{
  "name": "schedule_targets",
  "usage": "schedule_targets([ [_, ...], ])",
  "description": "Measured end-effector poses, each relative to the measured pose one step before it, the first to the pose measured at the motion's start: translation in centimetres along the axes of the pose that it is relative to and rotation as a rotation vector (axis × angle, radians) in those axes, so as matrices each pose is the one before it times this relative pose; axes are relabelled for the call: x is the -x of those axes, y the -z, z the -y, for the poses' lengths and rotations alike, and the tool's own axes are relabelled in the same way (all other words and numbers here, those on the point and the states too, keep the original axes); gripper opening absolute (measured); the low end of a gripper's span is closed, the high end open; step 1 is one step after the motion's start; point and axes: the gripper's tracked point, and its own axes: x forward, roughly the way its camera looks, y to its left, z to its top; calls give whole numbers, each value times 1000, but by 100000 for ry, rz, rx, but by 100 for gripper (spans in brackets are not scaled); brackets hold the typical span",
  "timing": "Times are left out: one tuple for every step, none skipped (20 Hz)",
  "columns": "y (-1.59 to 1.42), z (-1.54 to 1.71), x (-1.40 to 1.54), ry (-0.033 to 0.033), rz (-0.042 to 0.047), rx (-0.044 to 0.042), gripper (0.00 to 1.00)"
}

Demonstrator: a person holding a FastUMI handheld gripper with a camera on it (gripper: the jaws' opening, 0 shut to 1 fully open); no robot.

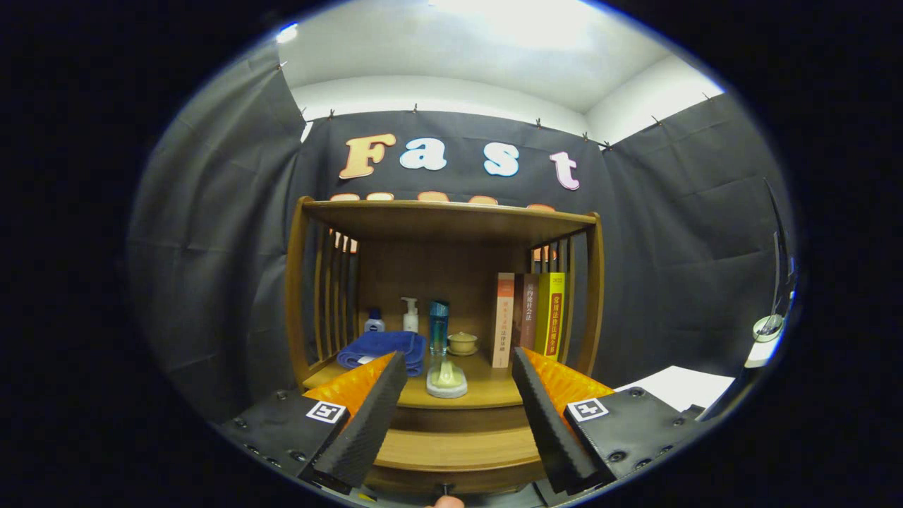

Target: Pull open the drawer, take out the items inside it, and place them on the countertop above the cabinet.

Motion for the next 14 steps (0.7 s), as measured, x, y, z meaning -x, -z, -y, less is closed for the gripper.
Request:
schedule_targets([
  [593,-550,806,-1070,-1144,-2139,98],
  [860,-427,1339,-911,-3246,-2373,98],
  [416,-407,306,-1007,2453,-971,98],
  [-927,341,-583,688,4523,536,98],
  [441,161,380,232,340,-221,98],
  [1242,16,835,146,-261,-500,98],
  [1195,75,536,-31,-779,-524,98],
  [1117,309,233,79,-735,-193,98],
  [1115,130,473,-345,-774,-44,98],
  [895,-26,413,-671,-424,-388,98],
  [1067,93,284,-96,-541,-559,98],
  [1141,284,354,198,-792,-816,98],
  [999,278,380,456,-715,-981,98],
  [818,274,275,349,-747,-661,98],
])
